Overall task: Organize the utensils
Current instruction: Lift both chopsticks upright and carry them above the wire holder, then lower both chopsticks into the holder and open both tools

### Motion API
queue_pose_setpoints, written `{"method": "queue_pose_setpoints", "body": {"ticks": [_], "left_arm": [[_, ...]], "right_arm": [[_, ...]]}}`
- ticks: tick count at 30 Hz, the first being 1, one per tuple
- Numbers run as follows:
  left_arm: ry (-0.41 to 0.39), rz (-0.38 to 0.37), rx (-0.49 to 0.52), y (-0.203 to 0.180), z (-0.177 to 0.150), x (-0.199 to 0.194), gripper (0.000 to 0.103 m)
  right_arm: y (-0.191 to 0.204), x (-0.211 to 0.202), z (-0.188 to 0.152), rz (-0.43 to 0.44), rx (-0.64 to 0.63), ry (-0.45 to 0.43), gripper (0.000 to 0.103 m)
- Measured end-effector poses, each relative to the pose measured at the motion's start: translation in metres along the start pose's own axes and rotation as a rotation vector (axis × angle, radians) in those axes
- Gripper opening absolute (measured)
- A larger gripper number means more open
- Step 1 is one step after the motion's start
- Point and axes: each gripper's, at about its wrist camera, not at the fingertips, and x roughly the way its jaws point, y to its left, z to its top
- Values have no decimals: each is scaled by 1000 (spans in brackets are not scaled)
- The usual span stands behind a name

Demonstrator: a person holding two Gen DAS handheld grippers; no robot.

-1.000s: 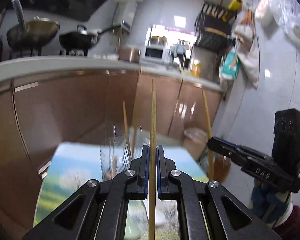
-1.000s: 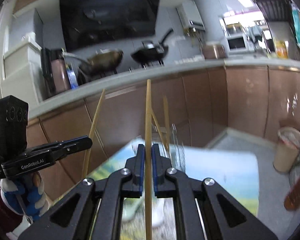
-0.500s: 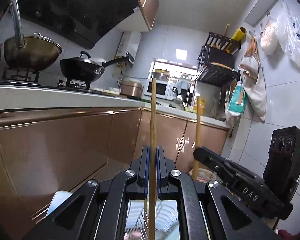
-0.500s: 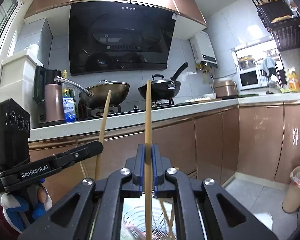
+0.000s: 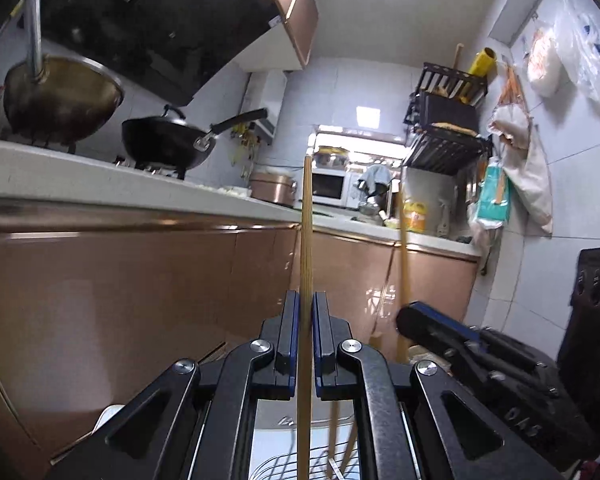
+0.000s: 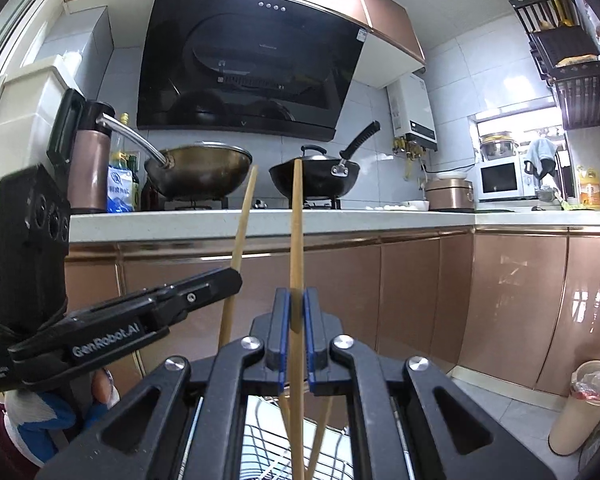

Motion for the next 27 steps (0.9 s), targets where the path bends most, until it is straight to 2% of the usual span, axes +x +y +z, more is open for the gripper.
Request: {"method": "queue_pose_setpoints", "body": {"ticks": [3,7,18,27], "left_arm": [[6,12,0,3,-9,2,6],[10,39,49,-2,-21,4,6],[53,95,62,-3,-46,11,6],[119,130,65,2,-64,11,6]], "right_arm": [[2,3,-7,-10,-24,2,6],[6,8,-16,-3,-54,10,6],[4,14,-39,-14,-42,69,7],[2,16,-61,-4,-4,173,7]]}}
